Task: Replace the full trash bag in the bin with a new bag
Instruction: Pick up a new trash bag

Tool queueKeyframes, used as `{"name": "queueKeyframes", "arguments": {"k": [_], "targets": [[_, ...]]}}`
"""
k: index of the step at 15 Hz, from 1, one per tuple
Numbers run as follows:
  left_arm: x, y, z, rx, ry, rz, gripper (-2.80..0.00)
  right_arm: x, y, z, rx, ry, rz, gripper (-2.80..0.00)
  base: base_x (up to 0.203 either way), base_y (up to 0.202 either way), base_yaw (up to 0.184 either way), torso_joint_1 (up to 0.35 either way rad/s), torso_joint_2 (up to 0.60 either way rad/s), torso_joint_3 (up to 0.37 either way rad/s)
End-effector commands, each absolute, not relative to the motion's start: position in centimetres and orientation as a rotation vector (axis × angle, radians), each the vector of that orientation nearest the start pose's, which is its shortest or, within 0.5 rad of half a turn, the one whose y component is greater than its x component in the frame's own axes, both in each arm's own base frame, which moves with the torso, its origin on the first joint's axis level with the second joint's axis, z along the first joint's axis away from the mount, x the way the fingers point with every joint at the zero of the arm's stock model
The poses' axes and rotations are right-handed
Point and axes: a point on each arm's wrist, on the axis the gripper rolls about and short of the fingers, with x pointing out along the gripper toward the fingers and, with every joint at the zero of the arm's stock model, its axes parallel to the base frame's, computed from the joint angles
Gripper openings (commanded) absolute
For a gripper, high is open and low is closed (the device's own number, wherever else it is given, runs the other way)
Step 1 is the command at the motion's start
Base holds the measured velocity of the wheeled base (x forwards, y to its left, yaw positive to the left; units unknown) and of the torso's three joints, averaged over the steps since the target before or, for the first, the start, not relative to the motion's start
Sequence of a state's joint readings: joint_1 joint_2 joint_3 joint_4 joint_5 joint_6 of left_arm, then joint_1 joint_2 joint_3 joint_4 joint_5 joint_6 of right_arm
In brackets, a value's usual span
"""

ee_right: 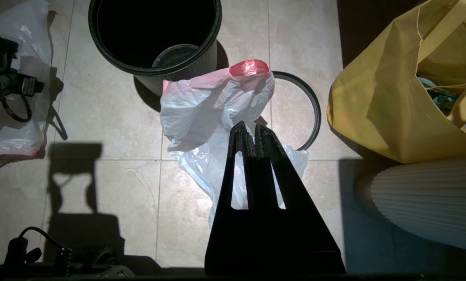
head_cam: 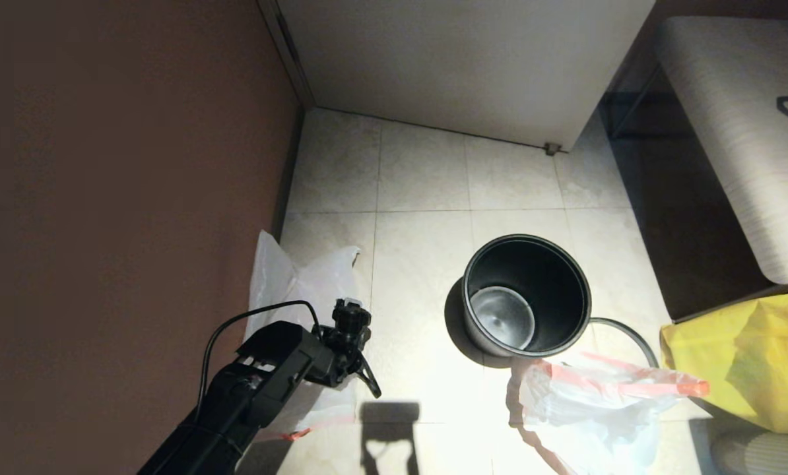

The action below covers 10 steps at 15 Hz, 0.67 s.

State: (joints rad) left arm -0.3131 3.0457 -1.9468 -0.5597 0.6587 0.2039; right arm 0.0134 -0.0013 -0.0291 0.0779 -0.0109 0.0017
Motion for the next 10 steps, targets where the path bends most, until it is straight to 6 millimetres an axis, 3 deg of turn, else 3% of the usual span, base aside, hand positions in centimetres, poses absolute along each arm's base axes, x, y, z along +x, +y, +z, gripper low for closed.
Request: {"name": "queueKeyframes", "arguments": {"k": [1,4,5,10], "targets": [[50.98,-14.16,-14.51,0.471,0.500,0.337,0.00,-2.52,-0.06,7.54,0.001,0.051,0.003,-2.80,0.000,0.000,0.000,0.000,0.00,0.000],[51.03,-13.63,-14.61,0.473,0.503,0.368,0.00,-2.52,-0.06,7.54,0.001,0.050,0.003,-2.80,0.000,0.000,0.000,0.000,0.00,0.000],[51.05,-13.49,-14.60,0.475,0.503,0.383,-2.80,-2.52,-0.06,7.55,0.001,0.049,0.003,-2.80,0.000,0.000,0.000,0.000,0.00,0.000],[50.85,-13.42,-14.87,0.487,0.518,0.389,-2.80,-2.52,-0.06,7.55,0.001,0.050,0.003,-2.80,0.000,0.000,0.000,0.000,0.00,0.000]]}}
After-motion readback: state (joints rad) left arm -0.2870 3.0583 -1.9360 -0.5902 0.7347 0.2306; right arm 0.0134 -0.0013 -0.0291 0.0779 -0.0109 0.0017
